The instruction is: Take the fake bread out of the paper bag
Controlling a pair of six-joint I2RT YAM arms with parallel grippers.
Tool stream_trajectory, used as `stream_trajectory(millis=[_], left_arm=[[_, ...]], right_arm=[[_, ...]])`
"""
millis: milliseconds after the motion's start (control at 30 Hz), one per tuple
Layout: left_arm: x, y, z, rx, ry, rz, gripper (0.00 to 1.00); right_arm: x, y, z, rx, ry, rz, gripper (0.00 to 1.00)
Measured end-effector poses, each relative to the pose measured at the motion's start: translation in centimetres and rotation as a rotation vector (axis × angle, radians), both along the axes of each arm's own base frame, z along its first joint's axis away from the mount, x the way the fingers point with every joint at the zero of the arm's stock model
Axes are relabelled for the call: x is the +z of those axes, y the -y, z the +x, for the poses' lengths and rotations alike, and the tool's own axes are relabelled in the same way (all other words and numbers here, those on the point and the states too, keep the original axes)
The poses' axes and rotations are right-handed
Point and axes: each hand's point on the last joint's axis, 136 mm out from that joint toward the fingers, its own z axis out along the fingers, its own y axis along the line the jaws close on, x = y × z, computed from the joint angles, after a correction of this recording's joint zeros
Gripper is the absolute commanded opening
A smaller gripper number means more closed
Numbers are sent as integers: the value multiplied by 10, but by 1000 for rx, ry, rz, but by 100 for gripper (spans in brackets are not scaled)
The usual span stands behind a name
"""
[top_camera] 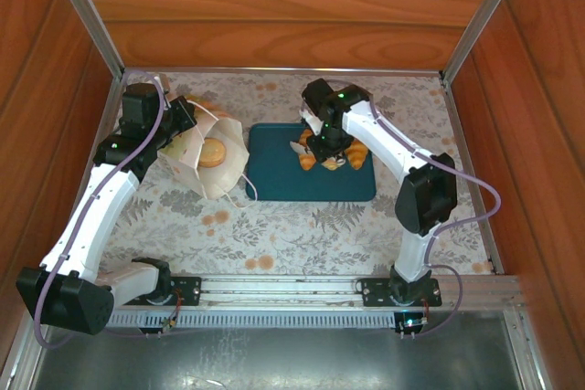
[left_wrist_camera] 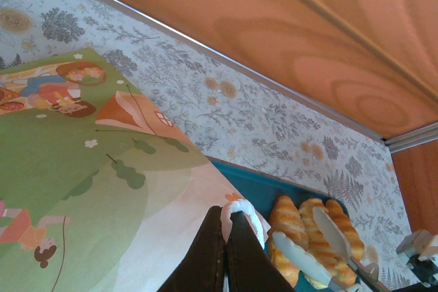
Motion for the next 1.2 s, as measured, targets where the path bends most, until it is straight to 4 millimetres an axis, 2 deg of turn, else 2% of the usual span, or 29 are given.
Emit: stream_trajectory(millis=[300, 567, 767, 1033, 1200], left_arm=[[0, 0, 0, 0, 0, 0, 0], [0, 0, 0, 0, 0, 0, 0], [0, 0, 0, 0, 0, -1, 0], [-3, 0, 2, 3, -10, -4, 0], [-8, 3, 4, -7, -24, -8, 0]], right_arm=[[43, -1, -3, -4, 125, 106, 46], [63, -15, -27, 49, 175, 303, 43], [68, -30, -56, 126, 192, 444, 43], [57, -75, -108, 340, 180, 511, 43], [50, -100, -125, 453, 186, 509, 43]])
